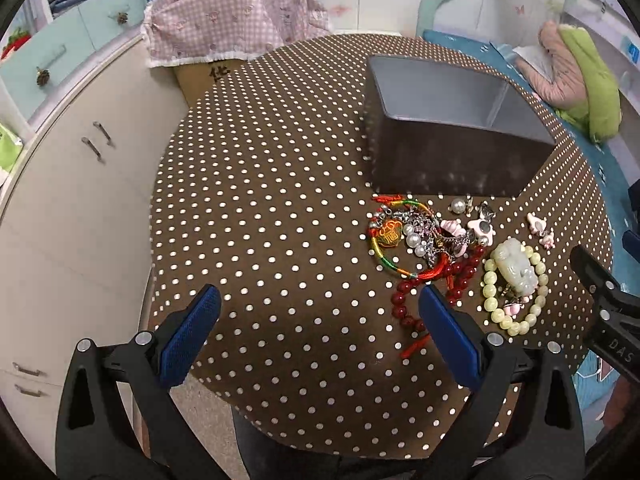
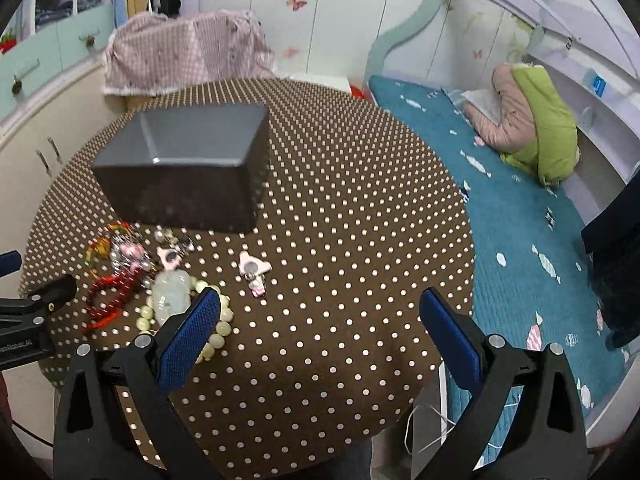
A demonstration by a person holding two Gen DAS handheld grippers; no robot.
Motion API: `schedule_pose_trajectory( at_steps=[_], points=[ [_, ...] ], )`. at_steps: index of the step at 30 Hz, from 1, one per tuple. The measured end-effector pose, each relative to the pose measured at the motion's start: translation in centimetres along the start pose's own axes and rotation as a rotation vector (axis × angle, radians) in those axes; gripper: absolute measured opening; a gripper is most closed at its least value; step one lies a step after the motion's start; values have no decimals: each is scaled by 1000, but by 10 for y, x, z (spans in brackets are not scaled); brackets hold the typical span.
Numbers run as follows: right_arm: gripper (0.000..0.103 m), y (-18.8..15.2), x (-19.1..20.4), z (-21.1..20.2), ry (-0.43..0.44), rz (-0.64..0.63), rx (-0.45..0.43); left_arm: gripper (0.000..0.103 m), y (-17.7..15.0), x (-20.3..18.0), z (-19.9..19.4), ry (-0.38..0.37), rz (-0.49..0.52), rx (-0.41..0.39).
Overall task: Organize jewelry
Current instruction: 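Lower both tools toward the jewelry pile beside the grey metal box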
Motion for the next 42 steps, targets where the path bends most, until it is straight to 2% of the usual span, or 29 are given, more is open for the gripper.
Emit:
schedule_pose_trajectory(
  at_steps=[11, 15, 16, 17, 19, 20, 23, 27, 30, 32, 35, 37, 38, 39, 40, 41, 42],
  points=[
    [96, 1, 2, 24, -5, -42, 65, 98, 3, -1, 31, -34, 46, 65],
    [95, 3, -3, 25, 15, -42, 63, 95, 2, 5, 35, -61, 39, 73],
    [95, 3, -4, 25, 15, -37, 64, 89, 2, 8, 34, -66, 39, 67],
    [95, 3, -5, 26, 16, -35, 64, 77, 2, 11, 32, -66, 40, 58],
    [95, 1, -8, 30, -8, -33, 80, 62, 1, 14, 28, -64, 36, 46],
    [95, -1, -7, 33, -25, -36, 92, 59, 1, 17, 27, -64, 34, 47],
    [95, -5, -15, 33, 32, -3, 107, 59, 1, 21, 27, -68, 35, 48],
    [95, -4, -19, 20, 59, 2, 57, 54, 2, 24, 26, -61, 30, 45],
    [95, -1, -13, 15, 91, -27, 40, 37, -3, 20, 23, -60, 30, 39],
    [95, -2, -6, 21, 78, -47, 56, 19, -6, 22, 20, -59, 25, 32],
    [95, -3, 3, 32, 68, -65, 79, 9, -7, 26, 18, -76, 10, 34],
    [95, -5, 4, 37, 62, -56, 80, 8, -7, 29, 17, -114, -9, 43],
    [93, -5, 3, 38, 72, -50, 83, 8, -7, 31, 17, -126, -12, 45],
    [82, -4, 3, 38, 87, -52, 81, 8, -7, 32, 16, -141, -18, 48],
    [66, -6, 5, 36, 109, -60, 76, 8, -7, 34, 16, -158, -25, 51],
    [59, -7, 7, 35, 145, -72, 72, 8, -7, 36, 15, -171, -31, 53],
    [48, -7, 9, 33, 162, -83, 67, 8, -7, 37, 13, -186, -39, 52]
  ],
)
Point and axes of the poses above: each gripper's, at about its wrist camera, not at the fingertips, and z roughly the way its jaws point, x to its left, y to its top, the point moved 4 cm from there along z, roughly the way its jaws point, and after that the axes turned 11 degrees about x, right-handed, at the moved point
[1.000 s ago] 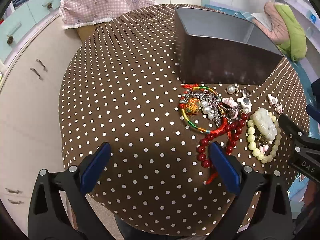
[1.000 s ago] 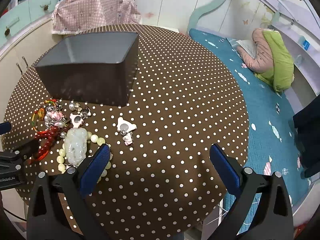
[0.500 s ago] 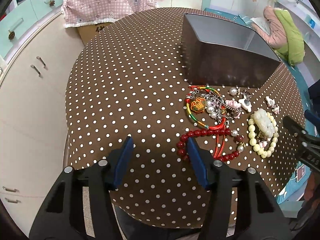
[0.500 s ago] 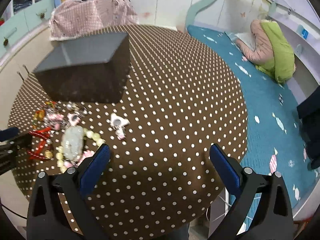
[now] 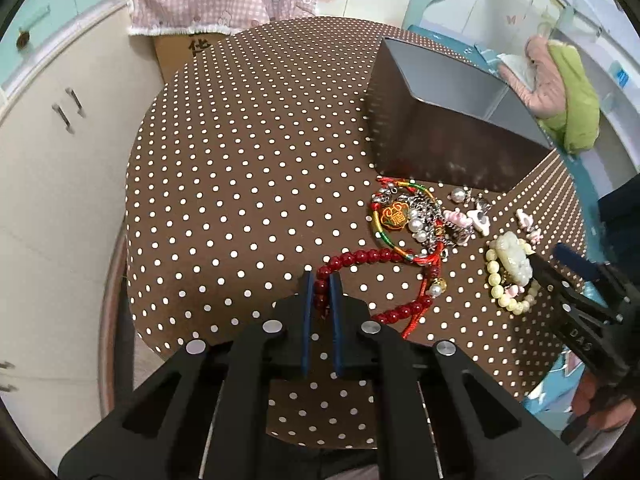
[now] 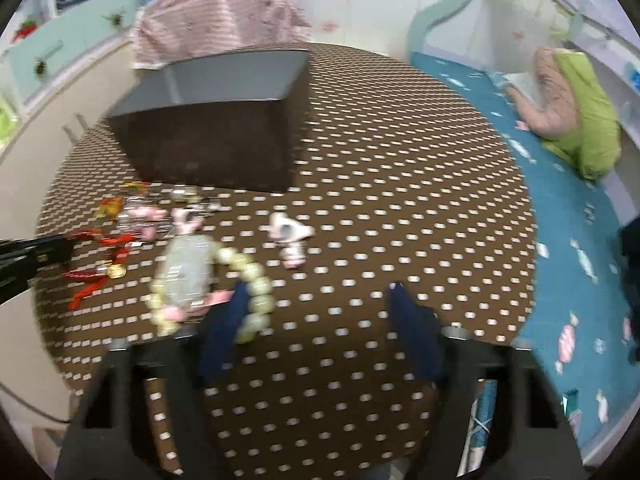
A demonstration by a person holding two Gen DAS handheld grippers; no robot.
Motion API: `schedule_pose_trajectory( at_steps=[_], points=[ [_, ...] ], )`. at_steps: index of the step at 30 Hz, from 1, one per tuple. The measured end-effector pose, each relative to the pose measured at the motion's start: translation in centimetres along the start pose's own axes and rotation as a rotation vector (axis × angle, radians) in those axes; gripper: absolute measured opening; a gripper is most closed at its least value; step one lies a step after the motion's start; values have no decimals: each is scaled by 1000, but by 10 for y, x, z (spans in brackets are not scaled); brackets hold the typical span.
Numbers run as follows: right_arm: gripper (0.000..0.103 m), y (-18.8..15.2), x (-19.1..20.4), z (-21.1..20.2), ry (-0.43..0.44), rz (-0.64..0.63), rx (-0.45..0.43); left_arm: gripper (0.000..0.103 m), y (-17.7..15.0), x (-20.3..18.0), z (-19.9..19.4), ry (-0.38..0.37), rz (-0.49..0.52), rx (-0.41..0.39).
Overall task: Organize jewelry
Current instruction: 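Grasp the red bead bracelet with left tool while right tool grasps cream bead bracelet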
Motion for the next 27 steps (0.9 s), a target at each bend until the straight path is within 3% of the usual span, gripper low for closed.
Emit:
schedule_pose_trajectory(
  at_steps=[4, 9, 18, 27],
  points=[
    [10, 1, 7, -3, 7, -38, -12, 8, 1, 2, -7, -37, -4, -12],
    [8, 4, 0, -9, 39, -6, -7, 8, 3, 0, -23, -78, 9, -40],
    [8, 18, 1, -52, 79, -20, -114, 8, 16, -19, -57, -157, 59, -109],
    [8, 31, 9, -81, 87, -48, -196, 8, 20, -34, -82, -183, 103, -173]
  ],
)
Point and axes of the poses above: each gripper's, at about its wrist camera, not at the fingertips, and z roughly the way its jaws point, x to its left, y to its top, the point moved 4 cm from there along z, roughly the way its jaws point, and after that the axes turned 11 degrees about x, right-handed, at the moved point
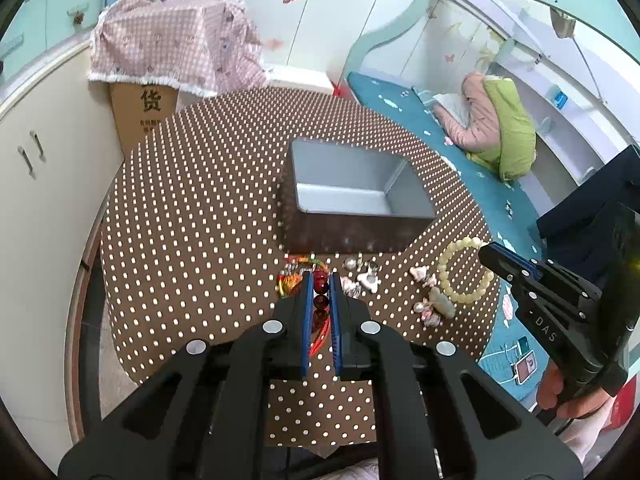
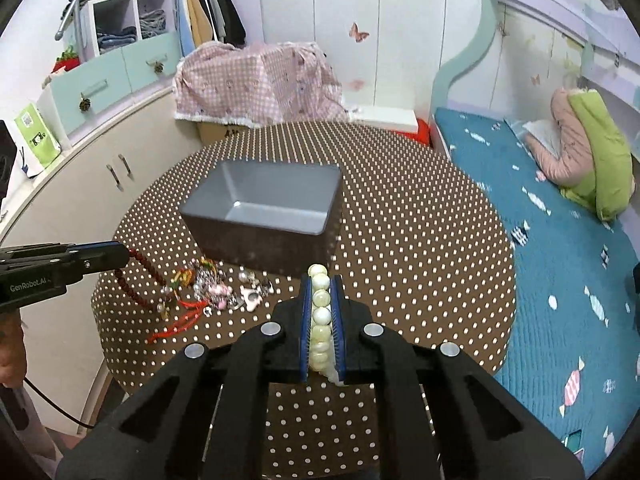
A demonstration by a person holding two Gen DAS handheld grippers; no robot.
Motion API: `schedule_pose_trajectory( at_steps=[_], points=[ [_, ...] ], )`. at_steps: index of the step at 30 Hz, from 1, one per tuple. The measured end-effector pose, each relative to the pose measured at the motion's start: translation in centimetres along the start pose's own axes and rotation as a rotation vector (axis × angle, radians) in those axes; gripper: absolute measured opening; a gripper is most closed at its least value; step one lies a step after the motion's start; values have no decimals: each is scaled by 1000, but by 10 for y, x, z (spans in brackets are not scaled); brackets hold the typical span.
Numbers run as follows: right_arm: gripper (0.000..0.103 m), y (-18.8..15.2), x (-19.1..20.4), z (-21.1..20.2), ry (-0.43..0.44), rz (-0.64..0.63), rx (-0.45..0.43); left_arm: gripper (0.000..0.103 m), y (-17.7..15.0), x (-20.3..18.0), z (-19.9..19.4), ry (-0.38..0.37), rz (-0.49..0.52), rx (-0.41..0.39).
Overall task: Organize jewelry
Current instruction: 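Grasp the red bead bracelet with left tool while right tool grasps cream bead bracelet, then lower both bracelets into the grey metal box and open both tools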
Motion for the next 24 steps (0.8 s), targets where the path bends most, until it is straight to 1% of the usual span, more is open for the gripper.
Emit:
schedule_pose_trajectory(
  at_steps=[9, 15, 21, 24],
  points=[
    [8, 20, 6, -12, -8, -30, -62, 8, 22, -9, -25, -12, 26, -75],
    [8, 40, 11, -18, -4, -49, -107, 8, 46, -17, -34, -8, 43, -113],
    [8, 61, 12, -14, 0, -62, -126, 8, 71, -26, -28, -7, 59, -123],
    [8, 69, 12, -7, 1, -66, -121, 8, 85, -27, -16, -9, 52, -113]
  ],
)
Point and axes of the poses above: each gripper's, at about its wrist camera, not at the fingertips, and z roughly the way its jaws point, x to its left, y to its top, the point moved 4 cm from there along z, roughly the way its jaws point, and after that the axes turned 11 degrees about x, right-handed, at the moved point
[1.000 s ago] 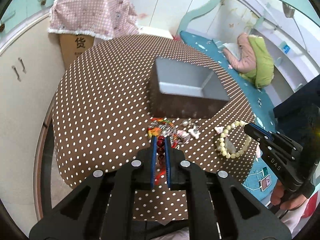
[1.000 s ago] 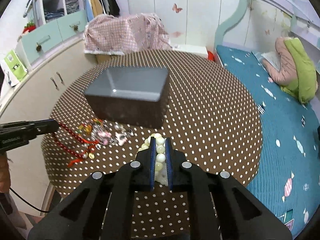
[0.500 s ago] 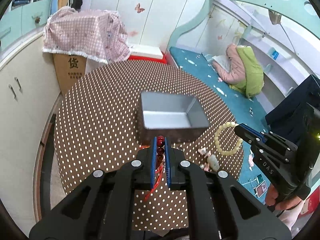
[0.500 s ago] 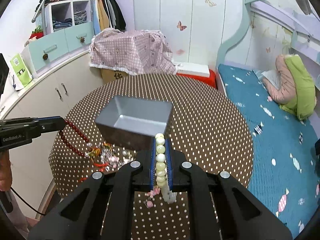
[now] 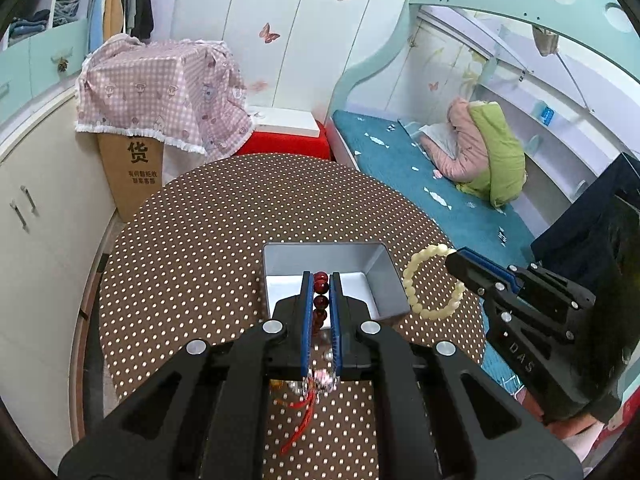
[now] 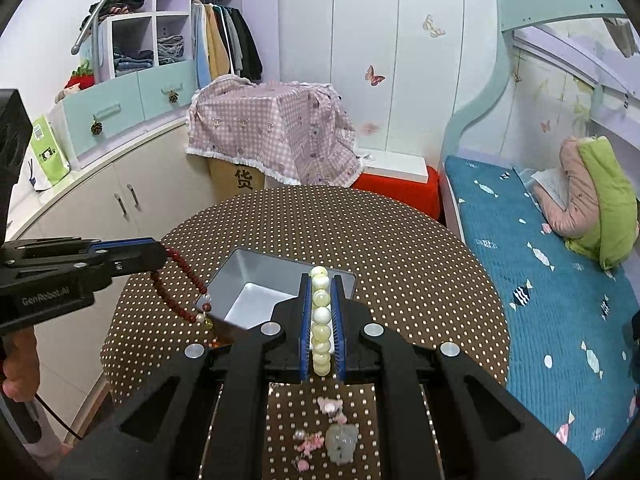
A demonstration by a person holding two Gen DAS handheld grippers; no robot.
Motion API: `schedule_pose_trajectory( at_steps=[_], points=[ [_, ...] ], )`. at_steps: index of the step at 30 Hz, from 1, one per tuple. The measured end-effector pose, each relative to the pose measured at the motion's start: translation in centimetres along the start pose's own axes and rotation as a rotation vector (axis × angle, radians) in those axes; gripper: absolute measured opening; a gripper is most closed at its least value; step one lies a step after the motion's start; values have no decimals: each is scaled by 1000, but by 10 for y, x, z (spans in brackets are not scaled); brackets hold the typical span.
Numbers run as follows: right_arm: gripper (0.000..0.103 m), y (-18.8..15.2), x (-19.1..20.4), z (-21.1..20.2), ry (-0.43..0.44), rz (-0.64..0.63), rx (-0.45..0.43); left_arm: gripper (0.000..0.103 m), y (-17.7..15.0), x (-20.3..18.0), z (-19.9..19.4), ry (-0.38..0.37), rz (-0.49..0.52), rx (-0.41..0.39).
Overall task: Organize jewelry
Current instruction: 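Lower both bracelets into the grey metal box and open both tools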
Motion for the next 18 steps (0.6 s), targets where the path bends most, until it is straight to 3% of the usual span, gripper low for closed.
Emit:
schedule_pose_trajectory(
  at_steps=[9, 18],
  points=[
    [8, 7, -4, 40, 22, -1, 75, 8, 22, 13, 49, 4, -28, 65],
    [9, 0, -6, 73, 50, 6, 164, 9, 17, 26, 91, 4, -50, 154]
  ],
)
Point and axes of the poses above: each gripper's, at about its wrist camera, not at the fingertips, and z roughly the way its jaws point, x to its left, y to its top, the point moved 4 cm from there along z, roughly the way its jaws point, and after that the axes turned 11 degrees about x, right-handed, at the moved point
